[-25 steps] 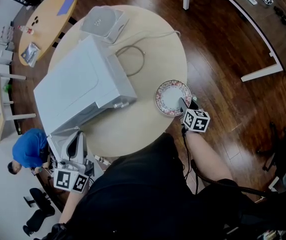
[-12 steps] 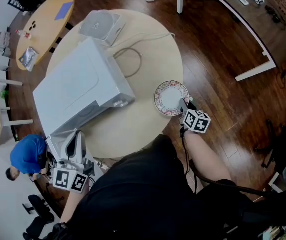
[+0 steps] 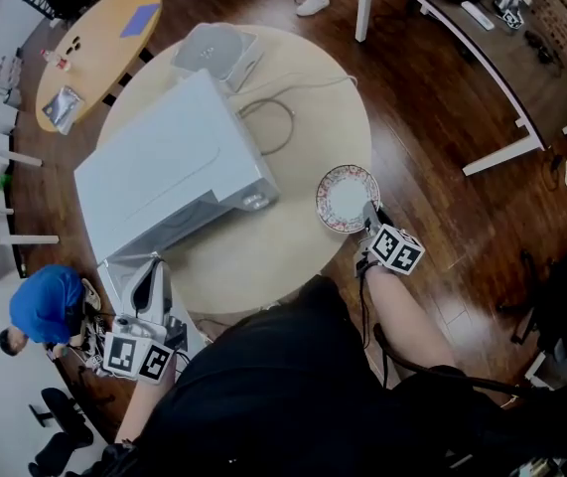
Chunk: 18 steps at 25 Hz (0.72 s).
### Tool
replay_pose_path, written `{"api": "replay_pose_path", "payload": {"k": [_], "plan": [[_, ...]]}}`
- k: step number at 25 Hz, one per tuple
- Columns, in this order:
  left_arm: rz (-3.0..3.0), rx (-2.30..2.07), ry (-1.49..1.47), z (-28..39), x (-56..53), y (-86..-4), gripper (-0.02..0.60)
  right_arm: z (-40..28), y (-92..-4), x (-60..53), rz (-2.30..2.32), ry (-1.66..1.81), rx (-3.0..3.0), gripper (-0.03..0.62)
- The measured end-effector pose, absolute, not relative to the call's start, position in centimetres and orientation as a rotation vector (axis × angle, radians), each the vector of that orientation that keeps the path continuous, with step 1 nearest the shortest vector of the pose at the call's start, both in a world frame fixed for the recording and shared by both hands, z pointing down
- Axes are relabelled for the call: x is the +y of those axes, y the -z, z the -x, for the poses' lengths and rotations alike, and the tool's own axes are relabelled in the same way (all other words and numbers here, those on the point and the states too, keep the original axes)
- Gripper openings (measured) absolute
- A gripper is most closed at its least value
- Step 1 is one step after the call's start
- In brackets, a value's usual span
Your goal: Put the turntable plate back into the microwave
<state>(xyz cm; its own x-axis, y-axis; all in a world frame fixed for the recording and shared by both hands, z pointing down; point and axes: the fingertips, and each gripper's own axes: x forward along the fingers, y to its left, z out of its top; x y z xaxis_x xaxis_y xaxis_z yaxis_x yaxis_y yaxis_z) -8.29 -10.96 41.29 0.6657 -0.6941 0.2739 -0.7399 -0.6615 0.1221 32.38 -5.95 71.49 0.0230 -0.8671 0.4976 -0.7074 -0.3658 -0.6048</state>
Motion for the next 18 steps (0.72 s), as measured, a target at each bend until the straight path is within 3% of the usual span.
{"api": "replay_pose_path", "payload": {"k": [18], "plan": [[-2.742,-1.096,-0.235,9.8,-9.6,-40.7,0.005,-31.6,-69.6,-3.7,1.967,1.299,1.32,0.024]]}}
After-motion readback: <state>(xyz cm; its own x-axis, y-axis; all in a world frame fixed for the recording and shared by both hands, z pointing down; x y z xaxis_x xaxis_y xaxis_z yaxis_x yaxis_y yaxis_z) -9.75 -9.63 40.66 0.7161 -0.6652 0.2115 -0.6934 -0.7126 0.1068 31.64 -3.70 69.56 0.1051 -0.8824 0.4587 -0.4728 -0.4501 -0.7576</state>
